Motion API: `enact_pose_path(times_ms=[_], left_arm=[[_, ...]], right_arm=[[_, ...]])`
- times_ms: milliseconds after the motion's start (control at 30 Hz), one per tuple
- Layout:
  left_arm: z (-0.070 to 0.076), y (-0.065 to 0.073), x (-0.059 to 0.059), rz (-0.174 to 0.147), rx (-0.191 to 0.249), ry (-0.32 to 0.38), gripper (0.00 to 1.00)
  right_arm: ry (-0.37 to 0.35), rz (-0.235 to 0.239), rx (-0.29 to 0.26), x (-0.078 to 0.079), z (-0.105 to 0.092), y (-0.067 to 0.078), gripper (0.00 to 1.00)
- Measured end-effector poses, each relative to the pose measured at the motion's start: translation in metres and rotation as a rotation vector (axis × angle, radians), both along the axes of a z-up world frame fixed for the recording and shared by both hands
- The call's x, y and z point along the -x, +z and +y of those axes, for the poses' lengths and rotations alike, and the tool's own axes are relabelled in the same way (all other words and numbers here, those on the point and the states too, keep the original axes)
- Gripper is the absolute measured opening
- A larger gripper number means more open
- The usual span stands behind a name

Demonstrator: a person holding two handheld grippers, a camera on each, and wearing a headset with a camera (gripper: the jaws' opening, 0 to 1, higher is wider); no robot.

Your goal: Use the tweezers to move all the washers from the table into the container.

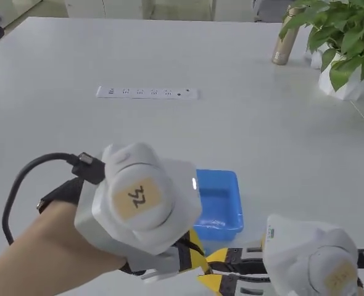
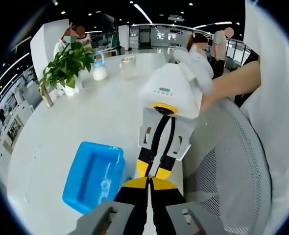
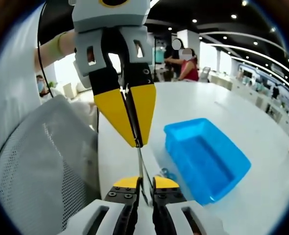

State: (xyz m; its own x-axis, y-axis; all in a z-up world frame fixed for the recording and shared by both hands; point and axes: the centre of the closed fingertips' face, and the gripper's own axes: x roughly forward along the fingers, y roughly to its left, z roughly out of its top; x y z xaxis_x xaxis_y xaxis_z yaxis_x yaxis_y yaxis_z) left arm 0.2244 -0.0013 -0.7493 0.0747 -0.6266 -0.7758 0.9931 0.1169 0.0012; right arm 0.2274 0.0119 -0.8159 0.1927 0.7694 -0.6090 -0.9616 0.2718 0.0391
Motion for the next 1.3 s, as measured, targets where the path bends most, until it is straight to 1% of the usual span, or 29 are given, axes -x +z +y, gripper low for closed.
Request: enact_pose_path(times_ms=[100, 133, 200, 267, 333, 400, 467, 533, 700, 800, 867, 933, 967, 1000, 1033, 1067, 1100, 1133, 1167, 1200, 1233, 1267, 1300], left_arm=[[-0.006, 0.001, 0.001, 0.003, 0.004, -0.005, 0.00], [-0.009, 0.002, 0.002, 0.003, 0.010, -0.010, 0.00], [-0.014, 0.003, 0.005, 0.003, 0.017, -0.019, 0.00], [-0.017, 0.003, 0.005, 0.000, 0.025, -0.023, 0.00], [-0.019, 0.003, 0.005, 0.002, 0.031, -0.023, 0.00], [-0.019, 0.003, 0.004, -0.001, 0.032, -0.020, 0.00], [-0.018, 0.003, 0.004, 0.006, 0.032, -0.015, 0.00], [-0.016, 0.003, 0.005, 0.000, 0.034, -0.013, 0.00], [-0.012, 0.002, 0.003, 0.000, 0.044, 0.007, 0.00], [-0.009, 0.002, 0.002, 0.009, 0.049, 0.019, 0.00], [-0.009, 0.000, 0.003, 0.014, 0.049, 0.020, 0.00], [-0.008, -0.003, 0.006, 0.011, 0.042, 0.006, 0.00], [-0.007, -0.003, 0.008, 0.027, 0.046, 0.026, 0.00], [-0.007, -0.003, 0.009, 0.042, 0.059, 0.053, 0.00], [-0.008, 0.001, 0.009, 0.038, 0.109, 0.076, 0.01], [-0.007, 0.003, 0.008, 0.035, 0.139, 0.106, 0.05], [-0.004, 0.004, 0.007, 0.044, 0.171, 0.154, 0.13], [0.000, 0.004, 0.006, 0.052, 0.188, 0.184, 0.18], [0.004, 0.003, 0.006, 0.056, 0.195, 0.209, 0.23], [0.011, 0.002, 0.004, 0.046, 0.212, 0.245, 0.25], [0.016, 0.001, 0.003, 0.036, 0.220, 0.268, 0.27], [0.023, 0.000, 0.003, 0.035, 0.235, 0.306, 0.28], [0.028, 0.000, 0.002, 0.036, 0.251, 0.346, 0.31]], right_arm=[[0.003, 0.000, 0.007, 0.000, 0.000, 0.003, 0.06], [0.017, -0.026, -0.006, 0.001, 0.003, 0.011, 0.05], [0.024, -0.033, -0.035, 0.000, 0.006, 0.023, 0.05], [0.027, -0.042, -0.028, -0.002, 0.005, 0.028, 0.05], [0.031, -0.042, -0.004, -0.003, 0.003, 0.024, 0.06], [0.035, -0.033, -0.004, -0.002, 0.003, 0.020, 0.05], [0.041, -0.028, 0.003, 0.001, 0.004, 0.017, 0.03], [0.043, -0.036, 0.021, 0.001, 0.003, 0.015, 0.03], [0.043, -0.032, 0.021, 0.000, 0.005, 0.015, 0.03], [0.039, -0.024, 0.019, -0.001, 0.007, 0.014, 0.03], [0.045, -0.024, 0.025, 0.001, 0.008, 0.014, 0.03], [0.050, -0.023, 0.027, 0.004, 0.009, 0.013, 0.02], [0.047, -0.023, 0.028, 0.005, 0.008, 0.013, 0.01], [0.042, -0.025, 0.029, 0.006, 0.007, 0.013, 0.01], [0.021, -0.036, 0.026, 0.004, 0.005, 0.013, 0.01], [-0.004, -0.032, 0.013, 0.003, 0.003, 0.014, 0.01], [-0.045, -0.015, -0.011, 0.002, 0.000, 0.015, 0.01], [-0.069, -0.012, -0.021, 0.000, -0.002, 0.016, 0.00], [-0.109, -0.010, -0.030, -0.005, -0.008, 0.016, 0.00], [-0.131, -0.002, -0.034, -0.007, -0.011, 0.016, 0.00], [-0.154, 0.011, -0.046, -0.008, -0.015, 0.016, 0.00], [-0.163, 0.016, -0.051, -0.008, -0.016, 0.016, 0.00], [-0.190, 0.043, -0.071, -0.009, -0.019, 0.016, 0.00]])
